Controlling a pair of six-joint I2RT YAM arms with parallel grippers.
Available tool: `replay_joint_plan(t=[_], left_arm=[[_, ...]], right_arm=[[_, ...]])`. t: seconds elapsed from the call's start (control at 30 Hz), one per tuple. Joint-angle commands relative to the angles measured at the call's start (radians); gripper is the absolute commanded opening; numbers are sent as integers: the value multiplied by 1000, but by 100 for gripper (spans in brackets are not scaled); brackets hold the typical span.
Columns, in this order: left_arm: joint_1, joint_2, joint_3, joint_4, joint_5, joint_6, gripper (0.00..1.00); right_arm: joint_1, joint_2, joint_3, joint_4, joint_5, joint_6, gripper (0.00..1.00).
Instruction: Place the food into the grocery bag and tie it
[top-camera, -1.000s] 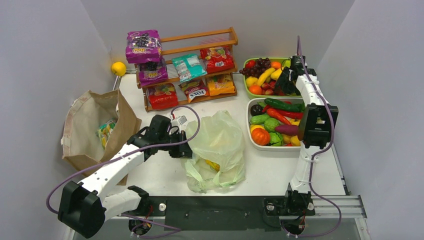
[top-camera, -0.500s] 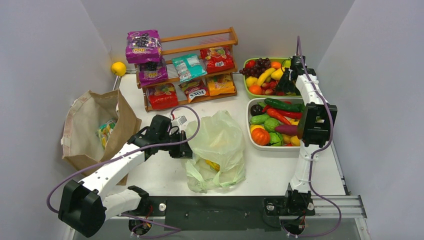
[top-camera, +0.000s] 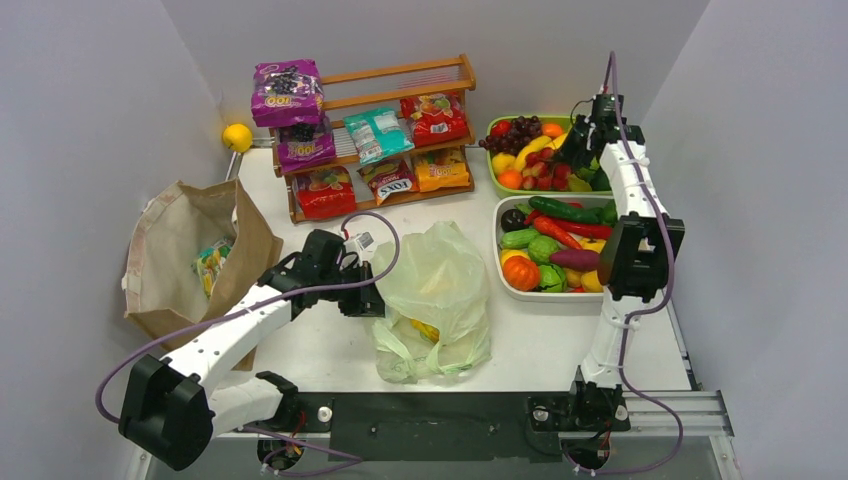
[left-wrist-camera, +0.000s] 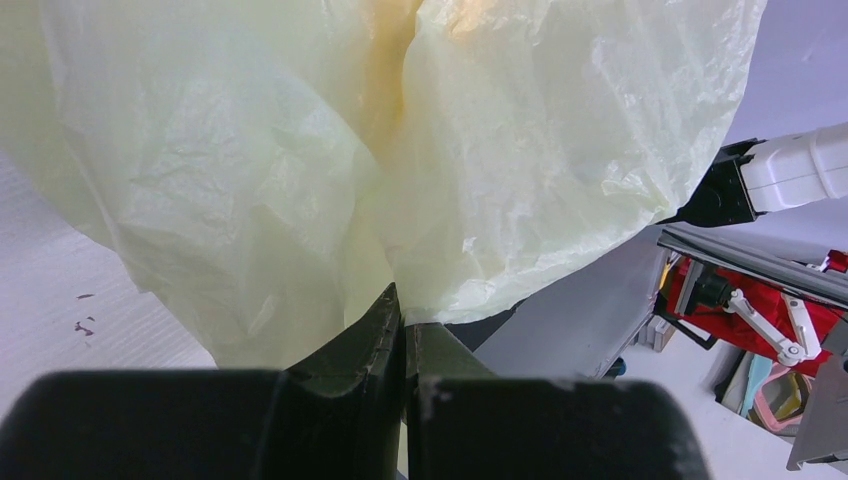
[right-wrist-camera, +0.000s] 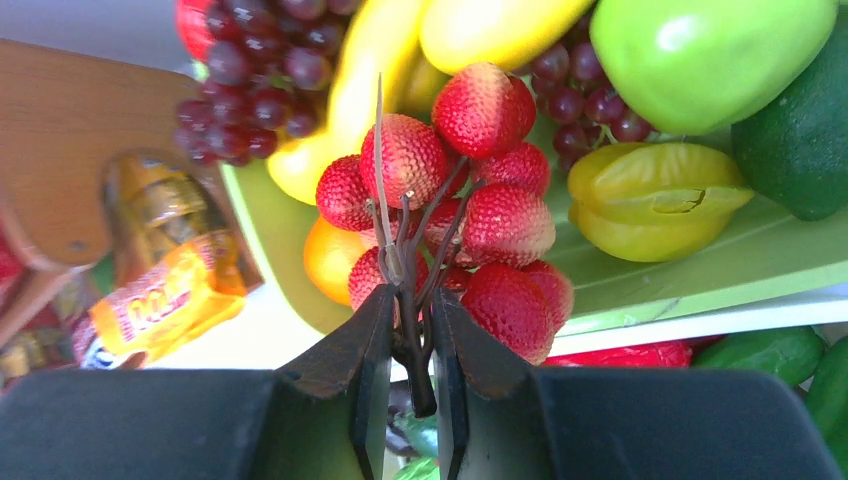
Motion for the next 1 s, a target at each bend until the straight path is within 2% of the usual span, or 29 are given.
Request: replay_joint_plan(t=[0.0,0.23,0.53,0.97], left_arm=[[-3,2,34,45,-9,-5,0],[-3,21,20,66,-12,-15,0],[-2,39,32,51,-29,-12,0],[-2,87,102,20,-30,22,0]], right_arm=[[8,-141,72,50,-54,37,0],[13,-207,39,76,-110,81,0],[56,-363,-91,94,-156,95,0],[264,-789,-467,105,-202,109,0]])
